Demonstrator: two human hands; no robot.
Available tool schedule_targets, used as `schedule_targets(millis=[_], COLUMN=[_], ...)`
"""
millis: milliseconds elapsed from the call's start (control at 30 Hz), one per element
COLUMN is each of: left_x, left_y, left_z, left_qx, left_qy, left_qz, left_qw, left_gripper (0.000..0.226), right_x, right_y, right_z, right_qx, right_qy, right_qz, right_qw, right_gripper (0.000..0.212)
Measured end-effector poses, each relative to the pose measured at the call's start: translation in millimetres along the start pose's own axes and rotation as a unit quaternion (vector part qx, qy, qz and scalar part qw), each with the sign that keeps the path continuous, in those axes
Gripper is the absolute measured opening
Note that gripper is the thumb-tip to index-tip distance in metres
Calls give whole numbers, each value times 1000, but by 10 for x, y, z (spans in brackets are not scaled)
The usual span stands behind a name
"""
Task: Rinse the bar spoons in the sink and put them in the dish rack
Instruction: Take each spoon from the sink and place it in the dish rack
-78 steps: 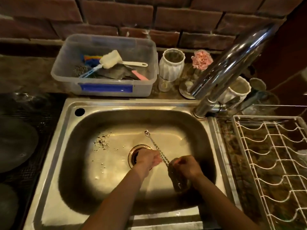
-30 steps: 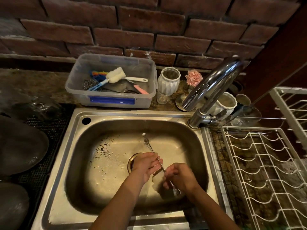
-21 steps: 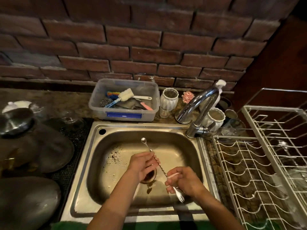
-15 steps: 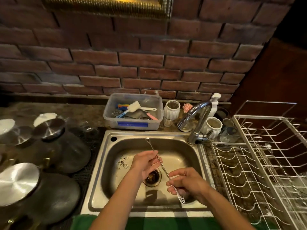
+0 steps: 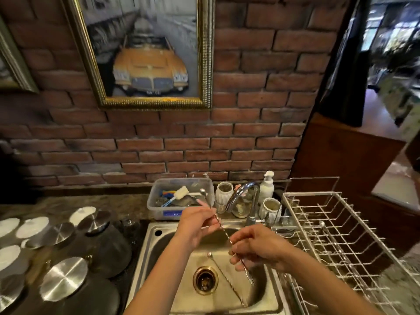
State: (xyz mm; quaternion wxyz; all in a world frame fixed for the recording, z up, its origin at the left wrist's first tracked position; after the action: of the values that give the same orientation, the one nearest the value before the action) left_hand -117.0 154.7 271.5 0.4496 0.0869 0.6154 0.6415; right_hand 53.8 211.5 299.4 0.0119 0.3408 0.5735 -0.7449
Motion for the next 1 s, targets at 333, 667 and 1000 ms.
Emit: schedule_targets(millis=[333, 667, 1000], left_x=[-312, -250, 65], left_y=[267, -427, -1071], left_z=[1465, 2961, 3728], left_qx=[63, 120, 221], left_qy=[-82, -134, -136], left_qz=[14, -4, -47], left_qw=[995, 984, 965], left_gripper=[5, 3, 10], right_x=[-857, -1443, -1566], right_y=[-330, 109, 584], right_z=[-939, -2245, -3025], right_qx=[-96, -102, -142], right_qy=[137, 245, 316], right_qz=[-40, -33, 22], right_qw=[985, 964, 938], right_gripper=[15, 8, 4])
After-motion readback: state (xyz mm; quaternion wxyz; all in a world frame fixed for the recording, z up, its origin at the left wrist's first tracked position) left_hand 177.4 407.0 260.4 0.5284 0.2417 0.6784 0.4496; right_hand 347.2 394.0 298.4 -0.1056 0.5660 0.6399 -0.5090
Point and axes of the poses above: each hand's wrist, its own x-axis towards the middle knuckle, its own z-axis out of the palm, y = z × x, the point moved 8 cm from there along x, towards the middle knuckle, and after that the axes turned 6 degrees about x, right-handed, at the moved point
